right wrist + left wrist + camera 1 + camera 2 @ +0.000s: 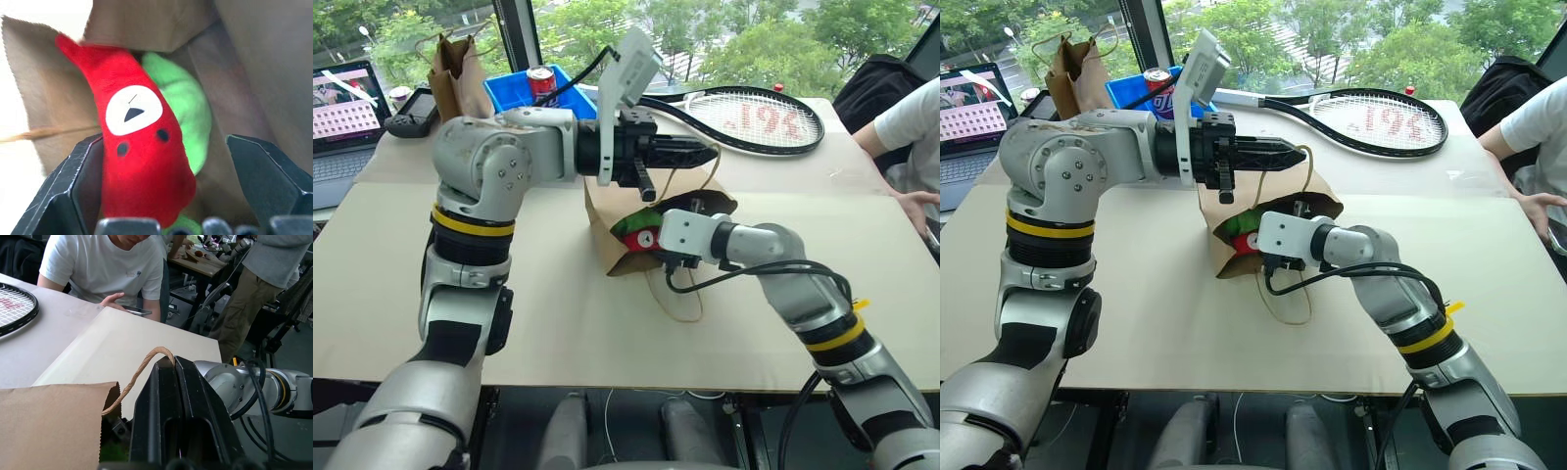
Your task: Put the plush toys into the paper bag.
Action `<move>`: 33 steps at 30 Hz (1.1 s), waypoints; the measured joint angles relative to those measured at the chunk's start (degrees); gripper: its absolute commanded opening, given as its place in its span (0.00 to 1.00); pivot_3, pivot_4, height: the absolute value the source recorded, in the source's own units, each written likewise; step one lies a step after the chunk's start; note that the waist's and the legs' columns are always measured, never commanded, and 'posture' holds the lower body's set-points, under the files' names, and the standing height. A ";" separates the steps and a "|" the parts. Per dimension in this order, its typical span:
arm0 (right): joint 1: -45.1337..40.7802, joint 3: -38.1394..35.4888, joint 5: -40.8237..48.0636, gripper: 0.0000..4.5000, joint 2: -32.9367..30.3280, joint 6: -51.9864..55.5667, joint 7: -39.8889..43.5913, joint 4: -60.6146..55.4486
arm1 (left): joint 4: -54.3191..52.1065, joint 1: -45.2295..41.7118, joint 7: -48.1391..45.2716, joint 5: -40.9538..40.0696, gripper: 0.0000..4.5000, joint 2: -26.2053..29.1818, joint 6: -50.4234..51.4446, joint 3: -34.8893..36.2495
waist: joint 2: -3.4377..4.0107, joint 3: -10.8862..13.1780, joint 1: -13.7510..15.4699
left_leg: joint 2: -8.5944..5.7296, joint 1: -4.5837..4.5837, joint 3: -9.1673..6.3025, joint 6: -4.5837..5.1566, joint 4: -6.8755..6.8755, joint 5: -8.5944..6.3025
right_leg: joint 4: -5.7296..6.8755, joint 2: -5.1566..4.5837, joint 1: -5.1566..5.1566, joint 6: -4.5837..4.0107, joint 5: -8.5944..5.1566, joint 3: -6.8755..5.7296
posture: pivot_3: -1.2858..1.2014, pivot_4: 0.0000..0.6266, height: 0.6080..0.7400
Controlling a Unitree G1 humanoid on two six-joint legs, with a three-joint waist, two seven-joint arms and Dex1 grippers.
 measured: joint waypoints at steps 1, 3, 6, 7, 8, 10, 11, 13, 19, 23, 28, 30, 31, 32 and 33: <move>0.81 -1.69 1.87 0.93 -0.88 2.97 1.52 -2.80 | 0.03 0.05 0.01 0.04 0.00 -0.06 -0.03 0.00 | 0.00 0.00 0.02 | 0.00 0.00 -0.01 0.00 0.00 0.00 | -0.01 0.00 0.01 0.00 0.00 -0.01 | 0.52 0.24 1.00; 2.09 -4.46 5.50 0.93 -2.71 8.45 4.11 -7.74 | 0.09 0.09 0.02 0.12 0.00 -0.02 -0.11 0.00 | 0.00 0.00 0.03 | 0.00 -0.01 -0.01 0.00 0.00 0.00 | -0.04 0.00 0.02 0.00 0.00 -0.02 | 0.52 0.24 1.00; 2.96 -7.20 10.33 0.93 -3.69 15.82 6.15 -13.34 | 0.17 0.09 -0.01 0.21 0.00 -0.31 -0.21 -0.04 | 0.00 0.00 -0.04 | 0.01 0.00 -0.02 0.00 0.00 0.00 | -0.02 0.00 0.01 0.00 0.00 -0.01 | 0.52 0.24 1.00; 3.30 -8.20 12.05 0.93 -4.02 18.44 6.74 -15.23 | 0.22 0.09 -0.04 0.22 0.00 -0.44 -0.30 -0.05 | 0.00 0.00 -0.05 | 0.01 0.00 -0.02 0.00 0.00 0.00 | -0.02 0.01 0.02 0.00 0.00 -0.01 | 0.52 0.24 1.00; 3.65 -9.16 13.77 0.93 -4.70 20.99 7.24 -17.06 | 0.30 0.09 -0.07 0.25 0.00 -0.55 -0.37 -0.08 | 0.00 0.00 -0.02 | 0.00 0.00 -0.01 0.00 0.00 0.00 | -0.02 0.00 0.01 0.00 0.00 -0.01 | 0.52 0.24 1.00; 4.92 -12.38 17.84 0.93 -5.79 26.57 8.08 -20.08 | 0.53 0.08 -0.23 0.32 0.00 -0.65 -0.51 -0.11 | 0.00 0.00 0.05 | 0.00 0.00 -0.01 0.00 0.01 0.00 | -0.05 0.00 0.03 0.00 0.00 -0.01 | 0.52 0.24 1.00; 6.24 -15.44 20.95 0.93 -6.16 30.70 8.40 -21.60 | 0.89 0.04 -0.41 0.38 0.00 -0.80 -0.59 -0.14 | 0.00 0.00 0.11 | -0.01 0.00 -0.01 0.00 0.00 0.00 | -0.05 -0.01 0.03 0.00 0.00 -0.01 | 0.52 0.24 1.00; 10.16 -20.05 24.84 0.93 -8.50 36.50 9.39 -23.44 | 1.28 0.03 -0.59 0.46 0.00 -0.96 -0.88 -0.26 | 0.00 0.00 0.57 | -0.03 -0.03 -0.02 0.01 0.01 0.00 | -0.10 -0.03 0.07 0.01 0.00 -0.04 | 0.52 0.24 1.00; 25.55 -22.85 27.88 0.93 -9.02 32.44 8.66 -25.21 | 1.89 0.00 -1.29 0.84 0.00 -0.76 -1.68 -0.57 | -0.01 0.00 0.24 | 0.01 0.01 0.01 0.01 0.00 -0.01 | -0.09 0.00 0.02 0.06 -0.04 0.00 | 0.52 0.24 1.00; 29.59 -17.26 25.93 0.93 -8.65 24.40 7.31 -26.24 | 2.47 -0.01 -1.64 1.17 0.00 -1.06 -1.71 -1.17 | -0.01 0.00 -0.20 | 0.00 0.04 0.02 0.01 0.02 0.00 | -0.08 0.01 0.04 0.16 -0.09 0.02 | 0.52 0.24 1.00; 30.65 -6.92 15.63 0.81 -9.74 14.62 2.18 -20.28 | 2.61 -0.12 -1.76 1.24 0.00 -1.12 -1.72 -1.17 | -0.01 0.00 0.01 | -0.01 0.03 0.05 0.00 0.06 0.00 | -0.10 -0.01 0.05 0.15 -0.09 0.04 | 0.52 0.24 1.00; 30.65 -5.74 13.88 0.69 -9.08 11.92 0.77 -19.07 | 2.65 -0.13 -1.77 1.27 0.00 -1.01 -1.72 -1.16 | -0.01 0.00 0.00 | 0.01 0.04 0.04 0.00 0.05 0.00 | -0.11 0.00 0.06 0.14 -0.08 0.03 | 0.52 0.24 1.00; 30.66 -4.82 12.61 0.63 -9.01 9.89 0.09 -18.56 | 2.65 -0.16 -1.77 1.27 0.00 -1.04 -1.72 -1.16 | -0.01 0.00 -0.05 | 0.01 0.04 0.04 0.00 0.05 0.00 | -0.10 0.01 0.06 0.13 -0.08 0.03 | 0.52 0.24 1.00; 30.70 -4.21 11.80 0.54 -9.01 8.40 -0.30 -18.25 | 2.65 -0.16 -1.77 1.28 0.00 -1.04 -1.72 -1.17 | -0.01 0.00 -0.09 | 0.01 0.06 0.04 0.00 0.05 0.00 | -0.10 0.02 0.07 0.14 -0.08 0.03 | 0.52 0.24 1.00; 30.99 -3.92 11.38 0.48 -9.02 7.05 -0.68 -17.84 | 2.65 -0.17 -1.77 1.28 0.00 -1.04 -1.71 -1.17 | -0.02 0.00 -0.09 | 0.01 0.08 0.03 0.00 0.05 0.00 | -0.10 0.02 0.10 0.15 -0.09 0.03 | 0.52 0.24 1.00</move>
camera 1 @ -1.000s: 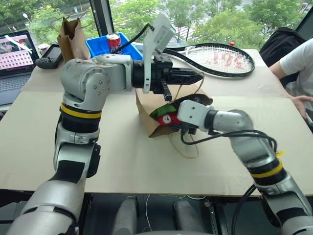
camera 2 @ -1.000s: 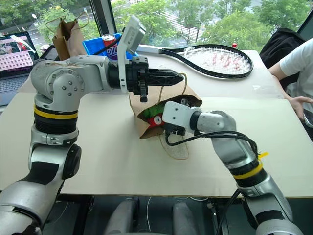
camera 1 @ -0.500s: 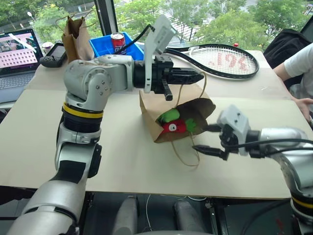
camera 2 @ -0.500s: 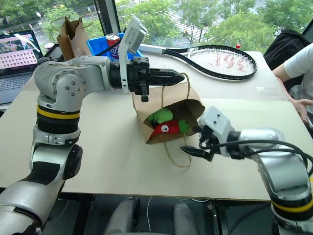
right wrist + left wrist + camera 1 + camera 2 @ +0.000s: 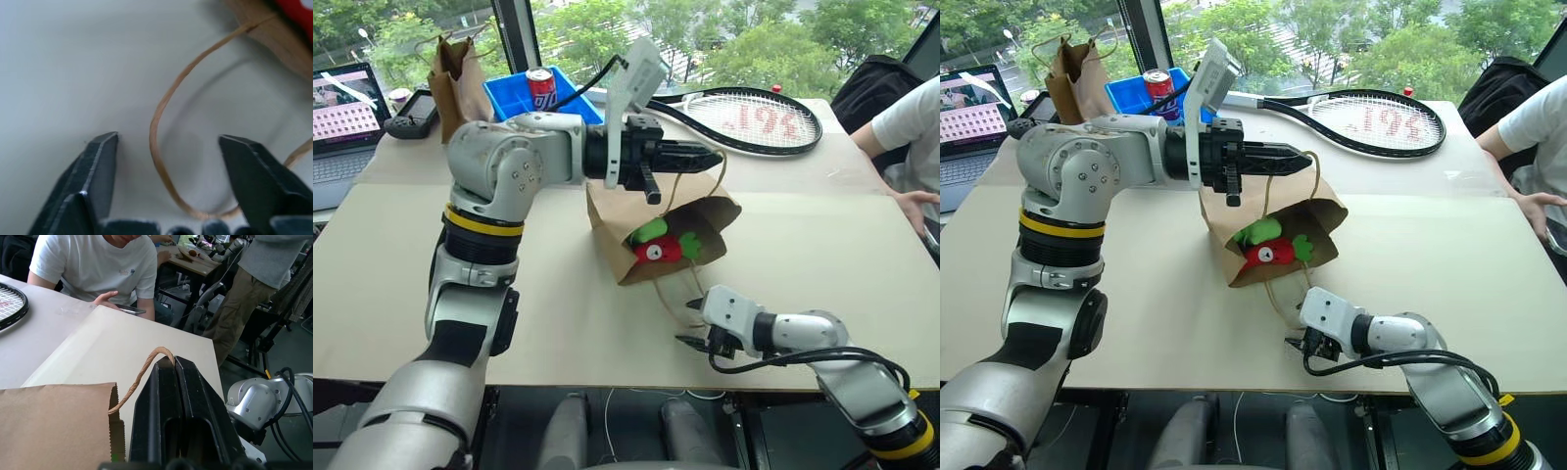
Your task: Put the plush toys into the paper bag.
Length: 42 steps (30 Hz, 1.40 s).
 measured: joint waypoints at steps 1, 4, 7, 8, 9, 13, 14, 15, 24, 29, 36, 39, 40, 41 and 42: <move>0.42 0.01 -0.12 0.38 0.00 -1.16 -0.12 0.27 | 0.00 -0.01 0.00 0.00 0.00 0.03 0.00 0.00 | 0.00 0.00 0.04 | 0.00 0.01 0.00 0.00 0.01 0.00 | 0.00 0.00 0.01 0.00 0.00 0.00 | 0.52 0.24 1.00; 0.83 -0.53 1.04 0.16 0.04 -1.74 0.09 0.95 | 0.00 -0.01 0.03 0.01 0.00 0.16 0.00 0.00 | 0.00 0.00 0.10 | -0.01 0.00 0.00 -0.03 0.04 0.03 | 0.00 -0.01 0.03 0.02 0.01 0.01 | 0.52 0.24 1.00; 0.69 -4.16 5.05 0.01 -0.07 1.43 1.73 1.58 | 0.00 -0.01 0.13 0.02 0.00 0.37 0.00 0.02 | 0.00 0.00 0.14 | -0.02 -0.01 0.00 -0.02 0.04 0.04 | 0.00 -0.01 0.03 0.00 0.03 0.01 | 0.52 0.24 1.00; 0.17 -5.48 6.27 0.01 -0.47 1.96 2.44 1.60 | 0.00 -0.01 0.20 0.04 0.00 0.43 0.00 0.06 | 0.00 0.00 0.15 | -0.02 -0.01 0.00 -0.02 0.04 0.04 | 0.00 -0.01 0.03 0.00 0.03 0.02 | 0.52 0.24 1.00; -0.86 -7.64 8.77 0.01 -0.55 2.88 3.50 1.53 | -0.01 -0.01 0.37 0.05 0.00 0.45 0.01 0.11 | 0.00 0.00 0.12 | -0.01 -0.01 0.00 -0.02 0.04 0.04 | 0.00 -0.01 0.02 -0.02 0.04 0.01 | 0.52 0.24 1.00; -7.24 -17.35 20.72 0.01 -1.88 7.28 7.61 -0.88 | -0.05 -0.05 1.46 0.01 0.00 0.40 0.03 0.28 | 0.01 0.01 -0.04 | -0.01 -0.01 -0.01 -0.02 -0.02 0.04 | 0.01 0.00 0.01 -0.10 0.09 0.02 | 0.52 0.24 1.00; -9.15 -19.03 22.73 0.01 -2.86 8.20 8.38 -1.35 | -0.06 -0.05 1.78 0.01 0.00 0.45 0.03 0.55 | 0.01 0.01 -0.03 | 0.00 0.00 -0.02 -0.02 -0.01 0.04 | 0.01 0.00 0.02 -0.10 0.09 0.01 | 0.52 0.24 1.00; -12.81 -20.97 25.32 0.01 -4.21 9.14 9.15 -1.45 | -0.05 -0.08 2.36 0.04 0.00 0.63 0.02 1.23 | 0.01 0.01 -0.03 | -0.01 -0.01 -0.02 -0.02 -0.04 0.04 | -0.01 -0.01 0.01 -0.10 0.09 0.01 | 0.52 0.24 1.00; -32.78 -18.85 26.81 0.01 -7.54 9.04 10.88 3.55 | 3.89 -2.33 4.12 3.50 0.00 2.14 -4.93 3.57 | 0.01 0.02 0.16 | -0.02 -0.05 0.02 -0.02 -0.11 0.04 | -0.05 -0.03 -0.06 -0.11 0.09 0.01 | 0.52 0.24 1.00; -36.18 -17.94 26.92 0.01 -8.31 8.83 11.51 4.58 | 4.57 -2.33 3.98 3.77 0.00 2.70 -4.99 3.59 | 0.01 0.02 0.33 | -0.02 -0.11 0.01 -0.01 -0.11 0.04 | -0.06 -0.04 -0.08 -0.10 0.09 -0.01 | 0.52 0.24 1.00; -39.07 -18.14 25.67 0.01 -11.91 6.65 12.92 6.41 | 3.53 -2.32 4.54 3.60 0.00 3.93 -4.43 3.83 | 0.03 0.03 0.17 | -0.02 -0.10 0.02 -0.02 -0.09 0.04 | -0.03 -0.04 -0.10 -0.11 0.09 -0.01 | 0.52 0.24 1.00; -40.05 -18.60 24.29 0.01 -13.80 4.03 13.79 8.42 | 2.73 -2.31 4.44 3.56 0.00 5.83 -3.78 4.44 | 0.03 0.03 0.01 | -0.01 -0.09 0.02 -0.02 -0.13 0.04 | -0.03 -0.04 -0.11 -0.11 0.09 -0.01 | 0.52 0.24 1.00; -40.36 -18.61 24.01 0.01 -13.95 3.19 14.01 9.24 | 2.47 -2.31 4.32 3.57 0.00 6.55 -3.66 4.44 | 0.03 0.03 -0.04 | 0.00 -0.09 0.02 -0.02 -0.13 0.04 | -0.03 -0.04 -0.11 -0.11 0.09 -0.01 | 0.52 0.24 1.00; -41.06 -18.63 24.13 0.01 -13.91 2.88 14.16 10.06 | 2.35 -2.32 4.25 3.55 0.00 7.24 -3.53 4.57 | 0.06 0.04 -0.10 | -0.01 -0.09 0.02 -0.02 -0.13 0.04 | -0.02 -0.04 -0.13 -0.11 0.10 0.00 | 0.52 0.24 1.00; -41.66 -18.97 24.22 0.01 -14.02 2.74 14.54 10.71 | 2.33 -2.33 4.28 3.51 0.00 7.63 -3.31 4.93 | 0.07 0.05 -0.07 | -0.01 -0.09 0.03 -0.02 -0.13 0.04 | -0.02 -0.04 -0.12 -0.12 0.10 0.00 | 0.52 0.24 1.00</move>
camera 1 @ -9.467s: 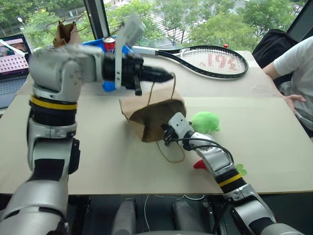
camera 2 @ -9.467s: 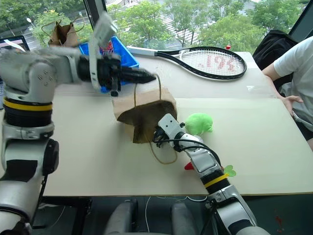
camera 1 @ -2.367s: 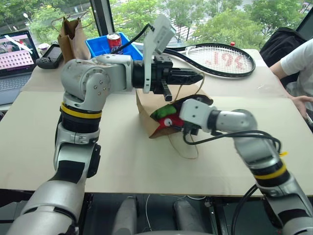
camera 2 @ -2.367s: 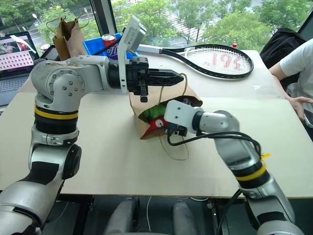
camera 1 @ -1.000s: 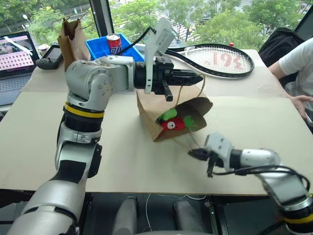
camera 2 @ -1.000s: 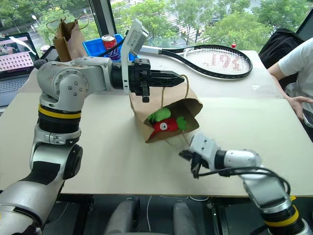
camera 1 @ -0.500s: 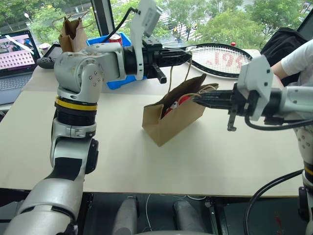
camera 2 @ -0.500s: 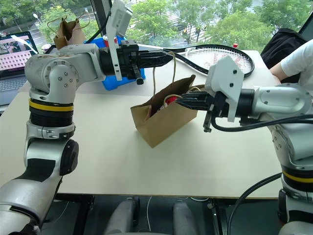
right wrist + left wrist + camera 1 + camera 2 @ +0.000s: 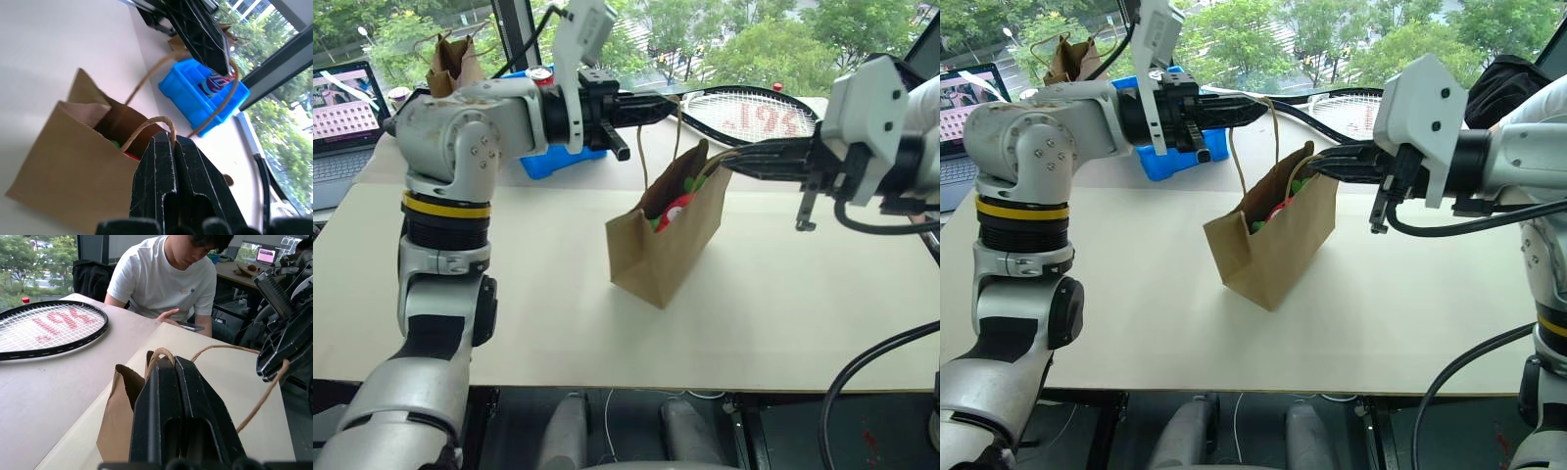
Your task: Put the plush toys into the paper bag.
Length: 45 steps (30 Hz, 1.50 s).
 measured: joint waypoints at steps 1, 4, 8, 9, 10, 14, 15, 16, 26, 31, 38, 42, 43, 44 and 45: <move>0.24 -0.12 -0.11 0.01 -0.91 -0.62 0.74 0.11 | -0.02 -0.01 0.01 -0.15 0.00 0.13 0.27 0.30 | 0.00 0.00 0.11 | 0.00 0.00 -0.02 0.00 0.00 0.00 | 0.00 0.00 0.01 0.00 0.00 -0.03 | 0.52 0.24 1.00; 1.46 -0.14 0.70 0.01 -1.37 -0.75 1.82 0.10 | -0.27 0.41 -0.09 0.01 0.00 1.46 0.91 0.68 | 0.00 0.00 0.18 | -0.01 -0.01 0.01 0.00 0.01 0.00 | -0.02 -0.01 0.02 0.01 0.00 -0.01 | 0.52 0.24 1.00; 3.09 -0.12 2.31 0.01 -0.82 -0.03 2.16 -1.41 | -1.24 2.97 -0.04 -0.02 0.00 0.73 1.07 0.35 | 0.00 0.00 0.29 | 0.00 -0.01 -0.03 0.00 0.04 0.00 | 0.01 -0.01 0.03 0.00 0.00 -0.03 | 0.52 0.24 1.00; 3.57 -0.12 2.68 0.01 -0.86 0.39 2.24 -1.65 | -1.23 3.41 0.05 -0.01 0.00 0.65 1.14 0.25 | 0.00 0.00 0.29 | -0.01 -0.02 -0.02 0.00 0.04 0.00 | 0.00 -0.01 0.02 0.00 0.00 -0.03 | 0.52 0.24 1.00; 3.82 -0.12 3.08 0.01 -0.84 0.88 2.23 -1.74 | -1.22 3.49 0.20 0.00 0.00 0.58 1.18 0.25 | 0.00 0.01 0.27 | -0.01 -0.03 -0.02 0.00 0.05 0.00 | 0.00 -0.01 0.02 -0.01 0.00 -0.03 | 0.52 0.24 1.00; 3.44 -0.42 5.61 0.01 -0.48 3.08 1.47 -2.30 | -1.45 3.49 0.22 -0.07 0.00 0.66 1.42 0.17 | 0.00 0.01 0.19 | 0.00 -0.02 -0.03 0.00 0.03 0.00 | 0.01 0.00 0.02 -0.01 0.00 -0.03 | 0.52 0.24 1.00; 3.72 -0.65 5.94 0.01 -0.57 3.40 1.41 -2.82 | -1.82 3.64 -0.08 -0.05 0.00 0.92 1.41 -0.17 | 0.00 0.01 0.16 | 0.00 -0.02 -0.03 0.00 0.02 0.00 | 0.00 0.00 0.01 0.00 0.00 -0.03 | 0.52 0.24 1.00; 4.34 -0.88 6.17 0.01 -0.76 4.01 1.26 -3.36 | -2.27 3.96 -0.38 0.01 0.00 1.06 1.35 -0.40 | 0.00 0.01 0.16 | 0.00 -0.02 -0.03 0.00 0.02 0.00 | 0.01 0.00 0.02 0.00 0.00 -0.03 | 0.52 0.24 1.00; 5.92 -5.89 15.79 0.42 -1.17 16.99 -3.26 -3.74 | -3.02 6.04 -3.72 0.08 0.68 3.17 0.87 -1.99 | 0.00 0.01 0.16 | 0.00 -0.02 -0.02 0.00 0.03 0.00 | 0.01 -0.01 0.01 -0.02 0.01 -0.02 | 0.52 0.24 1.00; 1.48 -13.18 23.15 0.77 -2.13 21.12 -4.49 0.62 | -2.93 5.98 -7.95 -1.34 1.00 7.85 -0.67 1.39 | 0.02 0.02 0.03 | 0.03 -0.01 -0.01 0.00 -0.01 0.00 | 0.01 0.00 -0.01 -0.02 0.01 -0.02 | 0.52 0.24 1.00; 9.50 -24.58 28.02 0.87 -7.19 26.30 -4.51 3.73 | -6.68 21.82 -22.65 0.19 1.00 18.39 -17.18 5.38 | 0.02 0.01 0.24 | 0.05 0.08 0.05 0.01 -0.11 -0.01 | -0.06 -0.03 0.07 -0.07 0.02 -0.02 | 0.52 0.24 1.00; 24.23 -29.24 27.34 0.82 -6.81 29.12 -4.31 1.75 | -9.19 32.57 -25.73 -0.12 1.00 19.00 -20.60 6.47 | 0.01 0.01 0.81 | 0.07 -0.02 0.09 0.02 0.08 0.00 | -0.03 -0.05 0.08 -0.09 0.03 -0.05 | 0.52 0.24 1.00; 27.31 -30.15 27.17 0.78 -6.09 29.12 -4.67 0.58 | -10.30 34.08 -25.41 -0.28 1.00 18.77 -20.98 7.09 | 0.00 0.01 0.85 | 0.08 -0.02 0.10 0.02 0.11 0.00 | -0.03 -0.05 0.07 -0.08 0.02 -0.05 | 0.52 0.24 1.00; 31.41 -30.68 26.73 0.72 -4.33 29.16 -5.29 -0.98 | -12.19 37.07 -24.88 -0.66 1.00 18.39 -21.64 8.34 | -0.02 -0.01 0.85 | 0.10 0.03 0.11 0.02 0.10 0.00 | -0.03 -0.04 0.12 -0.08 0.02 -0.04 | 0.52 0.24 1.00; 33.55 -30.65 26.41 0.66 -2.63 29.15 -6.26 -2.01 | -13.53 39.10 -24.14 -0.94 1.00 17.63 -21.76 8.91 | -0.01 -0.01 0.82 | 0.09 0.04 0.12 0.02 0.08 0.00 | -0.03 -0.05 0.12 -0.07 0.02 -0.03 | 0.52 0.24 1.00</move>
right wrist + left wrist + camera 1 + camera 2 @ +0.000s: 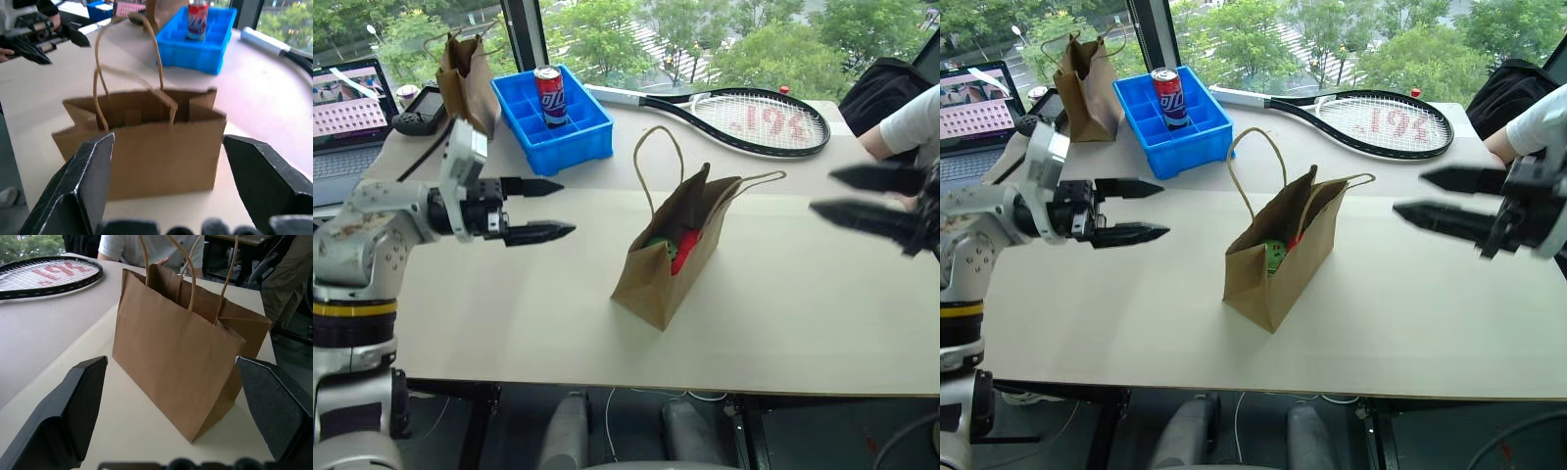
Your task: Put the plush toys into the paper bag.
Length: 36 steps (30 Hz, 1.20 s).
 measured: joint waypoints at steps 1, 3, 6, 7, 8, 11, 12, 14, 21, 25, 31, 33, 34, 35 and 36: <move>2.26 0.32 -0.39 0.56 2.24 -0.21 -1.45 -1.22 | -1.77 2.48 1.17 -0.35 1.00 -1.31 0.00 0.04 | 0.00 0.00 -0.04 | 0.00 -0.01 0.01 0.00 0.02 0.00 | 0.04 0.00 -0.03 0.00 0.00 0.02 | 0.52 0.24 1.00; 4.71 2.42 -1.39 0.45 4.87 -1.23 -3.69 -4.24 | -4.52 5.61 3.26 -0.54 1.00 -3.59 0.03 -0.53 | 0.00 0.01 -0.30 | 0.02 0.00 -0.01 0.03 0.02 0.02 | 0.07 0.03 -0.05 0.00 0.00 0.02 | 0.52 0.24 1.00; 4.83 8.73 -4.44 0.21 9.18 -4.85 -7.50 -8.75 | -8.70 8.36 7.00 -0.53 1.00 -6.32 0.08 -1.86 | 0.00 0.00 -0.77 | 0.06 0.05 0.01 0.04 0.03 0.03 | 0.04 0.08 -0.03 0.01 0.00 0.04 | 0.52 0.24 1.00; 4.35 11.55 -6.08 0.12 10.41 -6.16 -8.94 -9.45 | -10.14 9.21 8.03 -0.70 1.00 -7.04 0.29 -2.31 | 0.00 0.00 -0.83 | 0.06 0.05 0.01 0.04 0.03 0.03 | 0.05 0.08 -0.03 0.01 0.00 0.05 | 0.52 0.24 1.00; 3.67 15.10 -8.56 0.02 11.20 -7.95 -10.42 -10.01 | -11.58 10.21 8.93 -0.67 1.00 -7.39 0.31 -3.21 | 0.00 0.00 -0.89 | 0.06 0.07 0.03 0.04 0.03 0.03 | 0.04 0.08 -0.03 0.00 0.01 0.06 | 0.52 0.24 1.00; 2.06 23.76 -15.44 0.01 13.29 -12.91 -13.22 -11.10 | -15.04 13.62 10.80 -0.66 1.00 -9.35 0.32 -6.09 | 0.00 0.00 -0.75 | 0.05 0.07 0.05 0.04 0.01 0.03 | 0.02 0.08 -0.03 0.00 0.01 0.11 | 0.52 0.24 1.00; 1.69 26.01 -17.16 0.01 14.26 -14.38 -13.84 -11.31 | -15.85 14.47 11.54 -0.66 1.00 -9.94 0.33 -7.07 | 0.00 0.00 -0.70 | 0.05 0.05 0.04 0.04 0.01 0.03 | 0.00 0.08 -0.04 0.00 0.01 0.10 | 0.52 0.24 1.00; 0.30 29.84 -19.73 0.01 16.22 -16.48 -15.12 -11.45 | -16.91 14.98 13.30 -0.70 1.00 -11.29 0.41 -8.13 | 0.00 0.00 -0.46 | 0.02 0.04 0.04 0.04 0.03 0.03 | 0.00 0.06 -0.04 0.00 0.01 0.10 | 0.52 0.24 1.00; -1.59 38.32 -27.13 0.01 21.66 -20.97 -18.61 -11.33 | -17.13 11.56 18.90 0.56 1.00 -16.34 0.23 -11.82 | -0.02 -0.01 -0.39 | 0.01 0.05 0.03 0.04 0.03 0.03 | 0.01 0.07 -0.01 0.00 0.01 0.09 | 0.52 0.24 1.00; -0.62 40.45 -30.25 0.01 23.73 -23.95 -19.80 -10.78 | -16.36 9.99 21.37 1.74 1.00 -18.23 0.24 -13.58 | -0.02 -0.01 -0.48 | 0.02 0.05 0.01 0.04 0.01 0.03 | 0.01 0.08 -0.01 0.00 0.01 0.09 | 0.52 0.24 1.00; 0.48 41.77 -33.41 0.00 26.69 -27.47 -20.77 -9.08 | -15.10 9.87 23.04 4.13 0.94 -19.05 0.08 -15.77 | -0.02 -0.01 -0.65 | 0.02 0.07 0.00 0.04 0.02 0.04 | 0.02 0.08 -0.01 0.00 0.01 0.08 | 0.52 0.24 1.00; 0.51 42.06 -34.26 0.00 27.43 -27.96 -20.84 -8.72 | -14.64 9.35 23.57 4.50 0.86 -19.18 0.18 -15.97 | -0.02 -0.01 -0.61 | 0.01 0.07 -0.01 0.04 0.02 0.04 | 0.02 0.08 -0.01 0.00 0.01 0.08 | 0.52 0.24 1.00; 0.55 42.28 -34.64 0.00 28.02 -28.13 -20.92 -8.58 | -13.79 8.59 24.11 5.12 0.76 -19.26 0.29 -16.01 | -0.02 -0.01 -0.60 | 0.01 0.07 -0.01 0.04 0.02 0.04 | 0.02 0.08 -0.01 0.00 0.01 0.07 | 0.52 0.24 1.00; 0.59 42.42 -34.79 0.00 28.32 -28.24 -20.93 -8.58 | -13.47 8.36 24.46 5.37 0.69 -19.24 0.34 -15.97 | -0.02 -0.01 -0.60 | 0.01 0.07 -0.01 0.04 0.03 0.04 | 0.02 0.08 0.00 0.00 0.01 0.07 | 0.52 0.24 1.00; 0.75 42.46 -35.01 0.00 28.65 -28.41 -20.93 -8.54 | -13.09 8.17 24.87 5.43 0.60 -19.28 0.36 -15.98 | -0.02 -0.01 -0.63 | 0.01 0.07 -0.01 0.04 0.02 0.04 | 0.02 0.08 0.00 0.00 0.01 0.08 | 0.52 0.24 1.00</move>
